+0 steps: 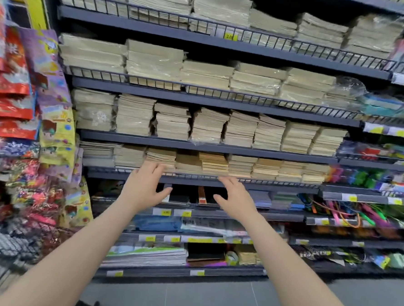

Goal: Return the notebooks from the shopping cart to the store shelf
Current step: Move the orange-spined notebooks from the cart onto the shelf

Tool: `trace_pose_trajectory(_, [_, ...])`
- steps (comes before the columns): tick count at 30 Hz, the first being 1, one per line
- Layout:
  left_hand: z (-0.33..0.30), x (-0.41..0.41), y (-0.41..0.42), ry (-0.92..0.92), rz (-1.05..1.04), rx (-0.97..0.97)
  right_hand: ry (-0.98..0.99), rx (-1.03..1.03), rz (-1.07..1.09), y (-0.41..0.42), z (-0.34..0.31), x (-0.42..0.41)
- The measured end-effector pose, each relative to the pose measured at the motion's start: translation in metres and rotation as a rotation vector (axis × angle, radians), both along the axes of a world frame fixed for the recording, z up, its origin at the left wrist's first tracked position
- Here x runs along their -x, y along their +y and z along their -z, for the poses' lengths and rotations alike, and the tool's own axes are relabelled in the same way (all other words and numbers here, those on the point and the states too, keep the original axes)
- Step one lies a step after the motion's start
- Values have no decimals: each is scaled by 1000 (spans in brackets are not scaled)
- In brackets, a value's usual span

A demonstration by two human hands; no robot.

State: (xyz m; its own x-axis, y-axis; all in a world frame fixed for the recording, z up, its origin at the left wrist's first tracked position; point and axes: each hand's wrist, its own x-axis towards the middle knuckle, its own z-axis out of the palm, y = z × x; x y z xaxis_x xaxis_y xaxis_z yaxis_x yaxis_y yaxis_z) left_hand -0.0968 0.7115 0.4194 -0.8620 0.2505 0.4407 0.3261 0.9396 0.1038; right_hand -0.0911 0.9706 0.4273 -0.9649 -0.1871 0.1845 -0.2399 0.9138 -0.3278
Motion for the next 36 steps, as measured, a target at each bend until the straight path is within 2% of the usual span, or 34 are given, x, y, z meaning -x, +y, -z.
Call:
trace_pose_trajectory(8, [23,-51,-57,-75,-32,34,-58,17,-6,-49,6,-43])
trace_pose_trajectory(14, [35,-74,-115,-109,-24,-19,-88,35,-17,-107,16,-68])
trace_pose_trajectory(19, [64,-103,-203,-186,-12,-47,-124,52,12,-181,36,-95])
trace_pose_trajectory(28, [113,-146,-374,-334,-110,-19,-205,86,5,-336,84,-124])
trace_pose_trajectory(36, [172,-161,-452,-514,-216,-61,-419,77,-57,-452,155,-119])
